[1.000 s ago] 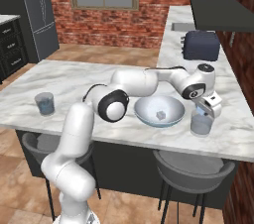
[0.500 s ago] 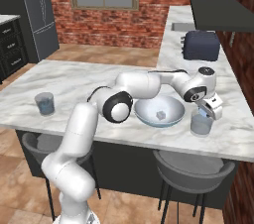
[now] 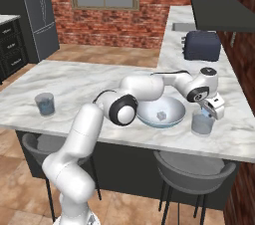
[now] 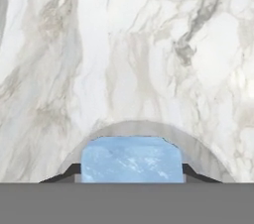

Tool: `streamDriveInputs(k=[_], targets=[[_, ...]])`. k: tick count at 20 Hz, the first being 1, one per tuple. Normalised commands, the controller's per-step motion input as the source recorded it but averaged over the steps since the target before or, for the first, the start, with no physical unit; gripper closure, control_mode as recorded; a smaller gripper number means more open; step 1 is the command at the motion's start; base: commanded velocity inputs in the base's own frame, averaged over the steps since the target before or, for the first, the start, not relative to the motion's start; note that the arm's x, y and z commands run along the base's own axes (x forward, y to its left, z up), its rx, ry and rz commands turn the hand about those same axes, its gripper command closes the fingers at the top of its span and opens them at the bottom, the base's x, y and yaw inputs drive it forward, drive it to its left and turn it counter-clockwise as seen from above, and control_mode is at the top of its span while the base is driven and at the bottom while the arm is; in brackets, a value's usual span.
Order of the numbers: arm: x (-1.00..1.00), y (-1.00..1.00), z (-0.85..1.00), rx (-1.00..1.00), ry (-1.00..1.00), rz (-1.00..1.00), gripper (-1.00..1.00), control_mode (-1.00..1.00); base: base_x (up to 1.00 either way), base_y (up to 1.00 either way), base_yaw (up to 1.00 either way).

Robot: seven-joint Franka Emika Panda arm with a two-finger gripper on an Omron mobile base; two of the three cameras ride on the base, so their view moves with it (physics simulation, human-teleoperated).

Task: There are four ice cubes in the ice bowl. Place two ice cubes in each glass of water.

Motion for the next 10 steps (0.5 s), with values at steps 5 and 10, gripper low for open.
streamDriveInputs(k=[5,10], targets=[[0.05,-0.02,-0.07,0.0,0.0,-0.01,-1.0,-1.0,0.0,0.0,0.0],[0.0,-0.03,0.0,0.0,-0.01,-0.02,-1.0,-1.0,0.0,0.0,0.0]])
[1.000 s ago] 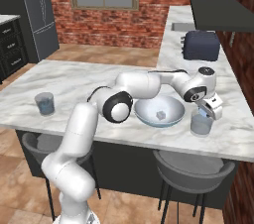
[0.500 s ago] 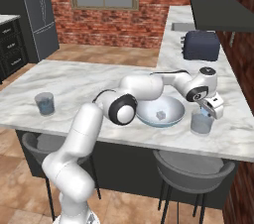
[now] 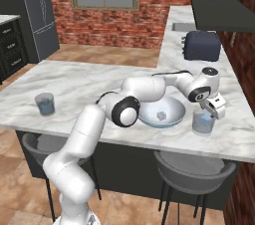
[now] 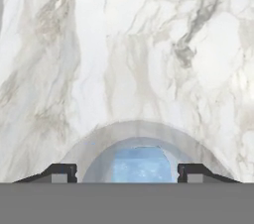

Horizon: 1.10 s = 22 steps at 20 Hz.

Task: There are four ice cubes in the ice bowl. Place two ice cubes in each glass of water.

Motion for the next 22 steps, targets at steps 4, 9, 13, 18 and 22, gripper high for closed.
streamDriveInputs(k=[4,9,13,18,22], targets=[[0.0,0.0,0.0,0.0,-0.03,-0.03,-1.0,-1.0,0.0,0.0,0.0],[-0.01,0.0,0.0,0.0,-0.06,-0.04,1.0,-1.0,0.0,0.0,0.0],[-0.26,0.0,0.07,0.0,-0.08,-0.02,1.0,-1.0,0.0,0.0,0.0],[-0.69,0.04,0.25,0.0,-0.15,0.0,1.0,-1.0,0.0,0.0,0.0],[-1.0,0.35,0.45,-0.06,-0.23,0.1,1.0,-1.0,0.0,0.0,0.0]])
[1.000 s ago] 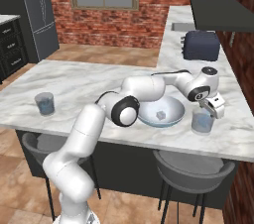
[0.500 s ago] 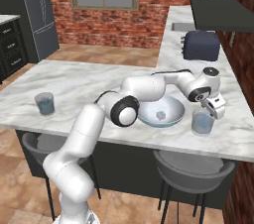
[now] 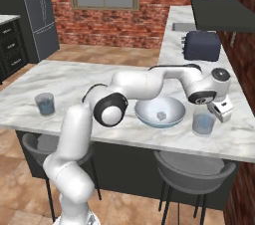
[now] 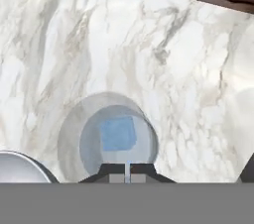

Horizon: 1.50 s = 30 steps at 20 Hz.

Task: There are four ice cubes in the ice bowl. Place two ice cubes in each glass of water.

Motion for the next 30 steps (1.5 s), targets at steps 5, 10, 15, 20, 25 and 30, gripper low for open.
streamDriveInputs(k=[5,10,15,20,25,30], targets=[[-0.87,0.86,0.33,-0.21,-0.05,0.29,1.0,-1.0,0.0,0.0,0.0],[-0.5,0.9,0.37,-0.26,0.0,0.42,1.0,-1.0,0.0,0.0,0.0],[-0.23,0.97,0.23,-0.25,0.0,0.41,1.0,-1.0,0.0,0.0,0.0],[-0.01,0.9,0.15,-0.27,0.0,0.35,-1.0,-1.0,0.0,0.0,0.0],[0.03,0.54,0.28,-0.27,0.1,0.2,-1.0,-1.0,0.0,0.0,0.0],[0.26,0.05,0.17,-0.21,0.33,0.14,-1.0,-1.0,0.0,0.0,0.0]])
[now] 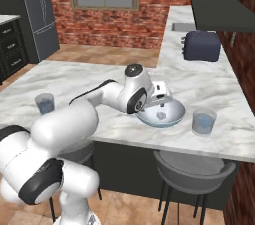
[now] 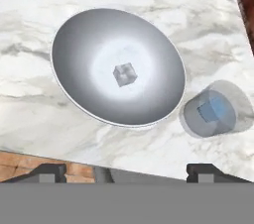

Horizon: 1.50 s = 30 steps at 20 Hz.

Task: There are four ice cubes in the ice bowl. Place two ice cubes in each glass of water.

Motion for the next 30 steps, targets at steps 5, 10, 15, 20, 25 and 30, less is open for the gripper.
streamDriveInputs(k=[5,10,15,20,25,30], targets=[[0.47,0.0,0.0,-0.05,0.29,0.13,-1.0,-1.0,0.0,0.0,0.0],[0.38,0.0,-0.29,0.09,0.01,0.14,-1.0,-1.0,0.0,0.0,0.0],[0.28,0.0,-0.33,0.03,0.03,0.14,-1.0,-1.0,0.0,0.0,0.0],[0.34,0.0,-0.29,0.0,0.06,0.11,-1.0,-1.0,0.0,0.0,0.0],[0.27,-0.11,-0.33,0.0,0.02,0.04,-1.0,-1.0,0.0,0.0,0.0],[0.28,-0.16,-0.36,0.0,0.01,0.0,-1.0,-1.0,0.0,0.0,0.0]])
